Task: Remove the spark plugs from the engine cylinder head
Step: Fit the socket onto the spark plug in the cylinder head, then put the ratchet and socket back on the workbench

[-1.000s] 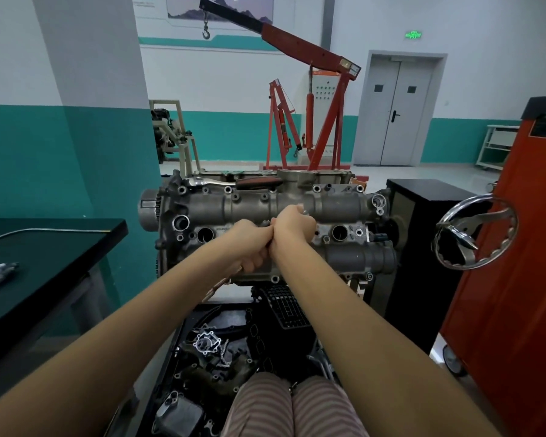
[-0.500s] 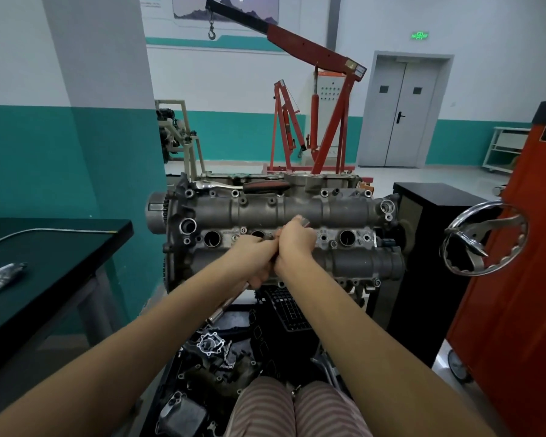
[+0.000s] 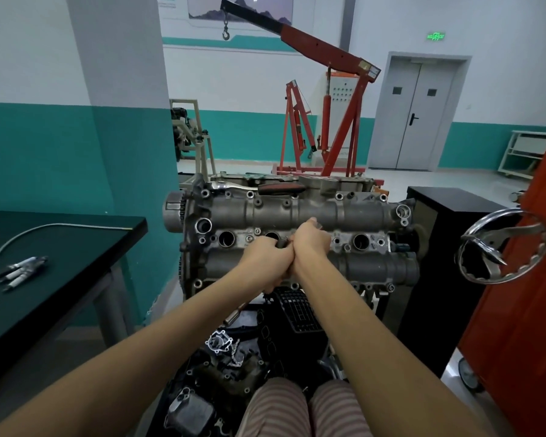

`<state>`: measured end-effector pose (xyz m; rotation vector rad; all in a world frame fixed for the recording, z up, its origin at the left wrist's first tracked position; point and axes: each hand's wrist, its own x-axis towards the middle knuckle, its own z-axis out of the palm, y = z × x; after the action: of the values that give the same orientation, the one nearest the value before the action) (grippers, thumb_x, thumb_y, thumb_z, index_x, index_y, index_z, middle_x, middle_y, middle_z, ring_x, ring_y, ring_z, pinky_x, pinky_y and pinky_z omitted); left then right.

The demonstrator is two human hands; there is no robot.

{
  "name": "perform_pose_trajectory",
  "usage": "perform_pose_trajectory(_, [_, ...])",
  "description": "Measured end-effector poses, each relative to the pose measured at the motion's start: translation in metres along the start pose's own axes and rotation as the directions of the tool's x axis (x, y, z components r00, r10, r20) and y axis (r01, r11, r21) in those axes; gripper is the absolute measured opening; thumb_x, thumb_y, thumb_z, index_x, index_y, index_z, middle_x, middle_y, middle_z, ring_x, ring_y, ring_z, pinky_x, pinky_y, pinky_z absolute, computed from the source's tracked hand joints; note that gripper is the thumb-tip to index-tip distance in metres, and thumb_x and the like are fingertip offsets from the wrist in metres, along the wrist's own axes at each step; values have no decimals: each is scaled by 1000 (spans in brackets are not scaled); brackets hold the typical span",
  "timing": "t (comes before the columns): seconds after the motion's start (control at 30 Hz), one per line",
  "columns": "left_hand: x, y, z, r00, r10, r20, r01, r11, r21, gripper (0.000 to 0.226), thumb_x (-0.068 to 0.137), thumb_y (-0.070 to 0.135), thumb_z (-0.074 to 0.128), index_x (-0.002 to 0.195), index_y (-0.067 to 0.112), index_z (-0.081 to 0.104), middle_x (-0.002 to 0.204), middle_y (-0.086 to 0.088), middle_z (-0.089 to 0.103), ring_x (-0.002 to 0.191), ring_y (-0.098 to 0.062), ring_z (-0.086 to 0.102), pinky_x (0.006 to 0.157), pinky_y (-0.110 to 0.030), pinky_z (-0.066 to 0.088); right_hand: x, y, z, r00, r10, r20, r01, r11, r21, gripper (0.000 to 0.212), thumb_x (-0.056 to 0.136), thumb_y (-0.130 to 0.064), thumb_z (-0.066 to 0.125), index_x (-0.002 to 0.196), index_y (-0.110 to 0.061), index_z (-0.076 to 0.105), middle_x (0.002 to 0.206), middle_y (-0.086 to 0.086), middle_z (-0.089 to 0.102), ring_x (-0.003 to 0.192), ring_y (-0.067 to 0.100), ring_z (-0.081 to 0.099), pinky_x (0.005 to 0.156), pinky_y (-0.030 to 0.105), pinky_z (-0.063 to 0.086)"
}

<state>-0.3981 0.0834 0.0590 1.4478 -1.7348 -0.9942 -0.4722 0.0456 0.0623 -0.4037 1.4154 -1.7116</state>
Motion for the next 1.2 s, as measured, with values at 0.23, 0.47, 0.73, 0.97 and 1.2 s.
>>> perform_pose_trajectory(0.23, [-12,-19,-9,997,76,-10,-75,994,86,40,87,43,57,61,15,44,38,8,44,24,-4,33,32,-11,23,2,-22,-24,981,-172,-91,171,985,-20,34,99,-34,34,103,-3,48,81,4,56,63,16,56,54,25,47])
perform_pose_trajectory(0.47, [-5,-34,-41,993,-67,102,98,937,-336,33,94,33,54,70,13,44,51,2,37,33,-6,28,33,-14,21,2,-37,-43,969,2,249,-23,996,81,29,97,-29,44,75,-10,45,54,-1,43,37,7,39,34,17,32])
perform_pose_trajectory(0.73, [9,-15,-41,979,-78,188,197,589,-783,13,98,7,41,90,9,52,63,-1,52,48,-8,48,46,-21,46,-6,-10,-10,767,-272,581,595,642,-484,22,89,-25,57,72,-13,49,60,0,46,52,12,43,52,27,38])
perform_pose_trajectory(0.97, [38,1,-74,977,-181,110,200,609,-768,7,100,13,42,97,8,47,81,-7,61,50,-12,64,51,-45,53,17,-60,43,227,-500,836,790,-407,-458,30,90,-21,56,116,-6,53,109,10,55,97,24,53,86,37,46])
perform_pose_trajectory(1.2, [61,11,-92,986,-166,-24,95,669,-737,11,100,16,43,91,10,43,74,-13,55,38,-14,59,42,-34,54,34,-69,69,483,-95,870,693,-566,-446,22,90,-14,49,111,-9,52,116,11,56,104,28,54,80,36,48])
